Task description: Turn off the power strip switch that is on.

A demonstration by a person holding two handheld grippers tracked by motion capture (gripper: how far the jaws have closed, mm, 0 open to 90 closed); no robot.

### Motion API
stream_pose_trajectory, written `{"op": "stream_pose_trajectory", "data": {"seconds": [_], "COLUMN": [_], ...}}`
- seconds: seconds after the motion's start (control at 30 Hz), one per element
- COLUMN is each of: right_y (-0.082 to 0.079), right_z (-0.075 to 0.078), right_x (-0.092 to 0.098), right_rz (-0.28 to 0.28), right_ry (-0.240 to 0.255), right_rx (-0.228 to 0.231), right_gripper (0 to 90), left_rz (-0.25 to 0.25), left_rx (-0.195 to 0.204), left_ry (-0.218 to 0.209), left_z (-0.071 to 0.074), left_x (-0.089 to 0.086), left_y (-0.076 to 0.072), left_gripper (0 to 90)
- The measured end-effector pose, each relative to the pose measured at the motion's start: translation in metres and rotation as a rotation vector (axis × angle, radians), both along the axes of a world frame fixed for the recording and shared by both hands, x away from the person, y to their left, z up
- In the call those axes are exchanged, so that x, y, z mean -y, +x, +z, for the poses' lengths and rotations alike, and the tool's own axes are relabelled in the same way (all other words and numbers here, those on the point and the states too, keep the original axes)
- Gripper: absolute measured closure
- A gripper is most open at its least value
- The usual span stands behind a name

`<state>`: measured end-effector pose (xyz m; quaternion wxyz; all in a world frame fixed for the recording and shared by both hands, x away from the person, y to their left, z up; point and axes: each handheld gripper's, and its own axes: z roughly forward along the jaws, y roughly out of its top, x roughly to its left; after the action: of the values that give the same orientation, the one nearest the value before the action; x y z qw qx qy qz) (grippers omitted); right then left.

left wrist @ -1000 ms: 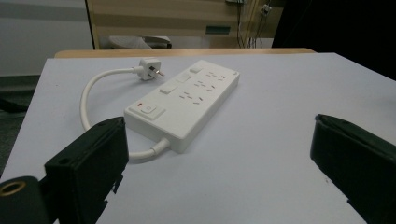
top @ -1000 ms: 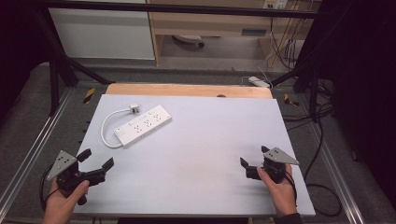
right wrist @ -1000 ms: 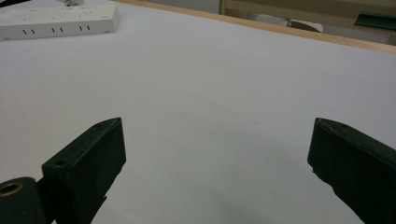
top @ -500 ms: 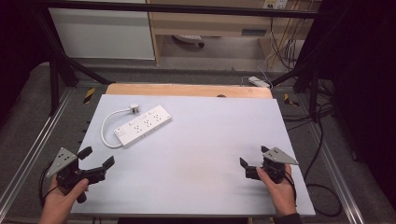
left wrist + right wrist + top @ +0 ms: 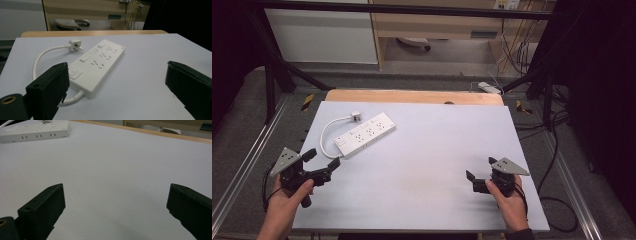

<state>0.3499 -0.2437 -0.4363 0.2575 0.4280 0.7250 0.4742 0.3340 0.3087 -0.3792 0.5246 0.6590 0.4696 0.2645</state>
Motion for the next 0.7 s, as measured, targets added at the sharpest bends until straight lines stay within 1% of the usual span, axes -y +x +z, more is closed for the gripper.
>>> {"op": "stream_pose_trajectory", "data": {"seconds": [0.13, 0.17, 0.2, 0.23, 0.27, 0.47, 0.57, 0.7], "right_y": [0.000, -0.001, -0.001, -0.001, -0.001, -0.001, -0.001, -0.001], "right_z": [0.001, 0.002, 0.002, 0.002, 0.002, 0.002, 0.002, 0.003], "right_x": [0.001, 0.001, 0.001, 0.003, 0.003, 0.004, 0.004, 0.004], "right_rz": [-0.008, -0.012, -0.012, -0.016, -0.016, -0.017, -0.014, -0.013], "right_ry": [-0.001, 0.006, 0.006, 0.010, 0.010, 0.019, 0.022, 0.027], "right_rx": [0.010, 0.012, 0.012, 0.014, 0.014, 0.015, 0.016, 0.015], "right_gripper": [2.3, 2.3, 2.3, 2.5, 2.5, 2.2, 2.1, 2.1], "left_rz": [-0.006, -0.008, -0.008, -0.014, -0.014, -0.024, -0.020, -0.022], "left_rx": [0.000, 0.000, 0.000, 0.001, 0.001, 0.015, 0.021, 0.025], "left_ry": [0.011, 0.012, 0.012, 0.014, 0.014, 0.033, 0.038, 0.044], "left_z": [0.006, 0.008, 0.008, 0.011, 0.011, 0.024, 0.029, 0.033], "left_x": [0.004, 0.007, 0.007, 0.010, 0.010, 0.020, 0.022, 0.025], "left_y": [0.009, 0.014, 0.014, 0.019, 0.019, 0.033, 0.039, 0.045], "left_gripper": [5.4, 5.3, 5.3, 5.3, 5.3, 5.2, 5.2, 5.2]}}
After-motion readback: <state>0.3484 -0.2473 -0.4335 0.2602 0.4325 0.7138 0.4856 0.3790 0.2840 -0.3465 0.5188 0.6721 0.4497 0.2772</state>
